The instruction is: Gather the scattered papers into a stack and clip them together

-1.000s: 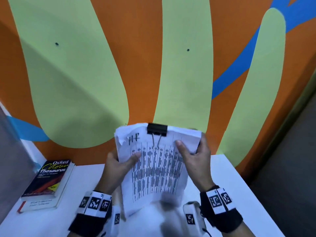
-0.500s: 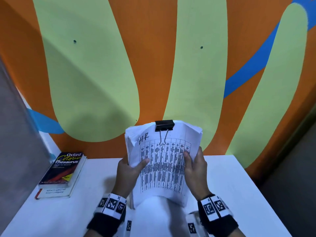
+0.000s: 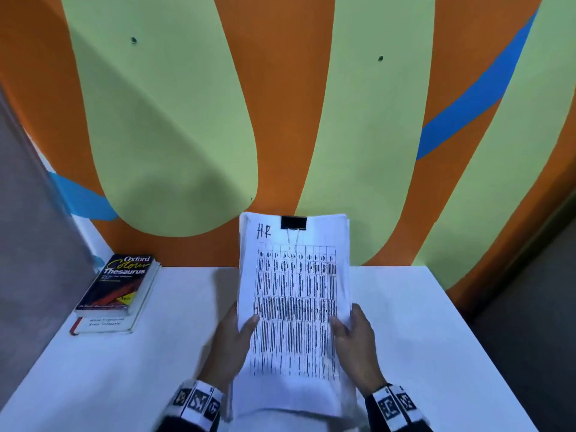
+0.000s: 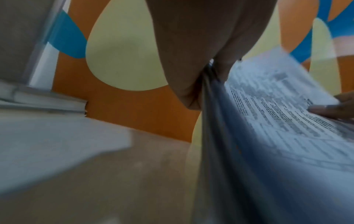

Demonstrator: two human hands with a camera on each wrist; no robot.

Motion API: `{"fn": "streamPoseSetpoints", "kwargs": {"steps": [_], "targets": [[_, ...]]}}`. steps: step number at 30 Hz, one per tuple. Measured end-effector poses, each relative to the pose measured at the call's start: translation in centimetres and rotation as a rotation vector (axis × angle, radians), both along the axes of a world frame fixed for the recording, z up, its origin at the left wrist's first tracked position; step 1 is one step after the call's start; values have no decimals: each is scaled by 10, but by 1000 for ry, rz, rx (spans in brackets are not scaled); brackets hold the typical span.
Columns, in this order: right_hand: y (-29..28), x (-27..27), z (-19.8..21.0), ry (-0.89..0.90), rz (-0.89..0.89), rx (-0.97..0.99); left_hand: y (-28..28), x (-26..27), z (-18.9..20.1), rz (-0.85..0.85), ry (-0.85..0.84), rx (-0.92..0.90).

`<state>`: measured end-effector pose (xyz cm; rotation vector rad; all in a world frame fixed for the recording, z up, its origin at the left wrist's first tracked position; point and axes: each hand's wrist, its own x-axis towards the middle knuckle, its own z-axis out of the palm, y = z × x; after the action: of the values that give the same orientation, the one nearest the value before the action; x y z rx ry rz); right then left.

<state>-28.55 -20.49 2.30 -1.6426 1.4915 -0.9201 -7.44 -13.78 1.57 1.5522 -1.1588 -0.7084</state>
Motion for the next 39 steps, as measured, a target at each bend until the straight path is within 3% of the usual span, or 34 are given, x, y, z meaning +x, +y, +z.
{"fn": "streamPoseSetpoints", "kwargs": {"steps": [5,12,17,22,27,34,39], "targets": [[3,8,-20,149,73,294,2,7,-51,-30,-113,234],[-8,11,-30,257,112,343,-12,31,-71,57,-175,507],[19,-12,-24,629,508,256,25,27,-34,-130,-346,528],[38,-24,-33,931,816,183,66,6,-9,-437,-545,731],[33,-18,-26,884,810,28,53,-2,-18,-400,-730,752],[17,-9,-17,863,803,100,37,0,-11,-466,-923,850],[18,-15,-32,862,760,110,39,2,-15,-467,-983,868]]}}
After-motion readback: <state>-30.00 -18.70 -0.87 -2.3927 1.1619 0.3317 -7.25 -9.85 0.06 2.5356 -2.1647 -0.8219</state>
